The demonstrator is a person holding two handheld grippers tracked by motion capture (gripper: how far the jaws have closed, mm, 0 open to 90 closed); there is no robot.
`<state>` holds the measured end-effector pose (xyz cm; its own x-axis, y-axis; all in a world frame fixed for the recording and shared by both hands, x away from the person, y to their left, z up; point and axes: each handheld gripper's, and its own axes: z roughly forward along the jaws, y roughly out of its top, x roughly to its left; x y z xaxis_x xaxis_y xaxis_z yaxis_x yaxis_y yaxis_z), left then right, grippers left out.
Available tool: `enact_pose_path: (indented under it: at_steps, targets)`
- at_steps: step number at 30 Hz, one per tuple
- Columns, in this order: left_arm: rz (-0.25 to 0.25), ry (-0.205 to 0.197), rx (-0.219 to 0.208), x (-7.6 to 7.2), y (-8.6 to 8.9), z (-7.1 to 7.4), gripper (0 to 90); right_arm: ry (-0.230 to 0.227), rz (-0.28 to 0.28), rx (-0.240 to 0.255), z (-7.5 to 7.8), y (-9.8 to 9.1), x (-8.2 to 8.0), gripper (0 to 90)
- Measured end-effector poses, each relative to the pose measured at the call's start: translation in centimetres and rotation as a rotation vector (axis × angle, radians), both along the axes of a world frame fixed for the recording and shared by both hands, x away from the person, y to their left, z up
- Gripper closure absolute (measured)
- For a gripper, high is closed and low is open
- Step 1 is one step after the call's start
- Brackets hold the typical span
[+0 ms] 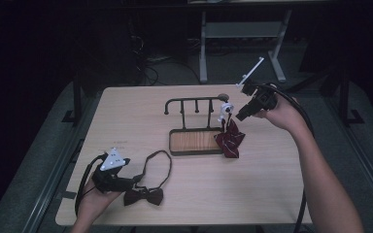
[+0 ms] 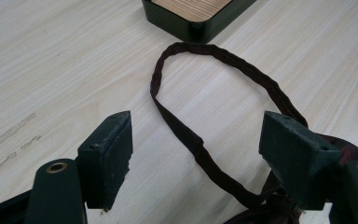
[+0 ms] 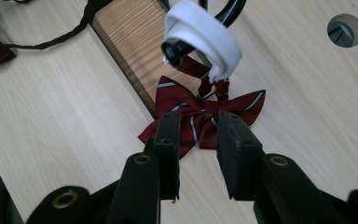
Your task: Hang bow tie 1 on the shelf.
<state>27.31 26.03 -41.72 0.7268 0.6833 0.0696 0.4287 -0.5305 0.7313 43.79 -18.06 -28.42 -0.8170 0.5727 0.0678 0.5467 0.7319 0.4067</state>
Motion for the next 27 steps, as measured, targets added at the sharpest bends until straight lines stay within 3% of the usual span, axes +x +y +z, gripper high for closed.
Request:
enact_pose_path:
  at_steps: [9,27]
  targets:
    - [0.0,0.001,0.003,0.0,-0.1,-0.1,26.2,0.02,-0.001,0.018,-1.1,-0.7,-0.5,67.1]
    - [-0.004,0.01,0.007,0.1,-0.2,-0.3,26.1,0.022,0.001,0.059,-4.0,-2.2,-2.4,52.1]
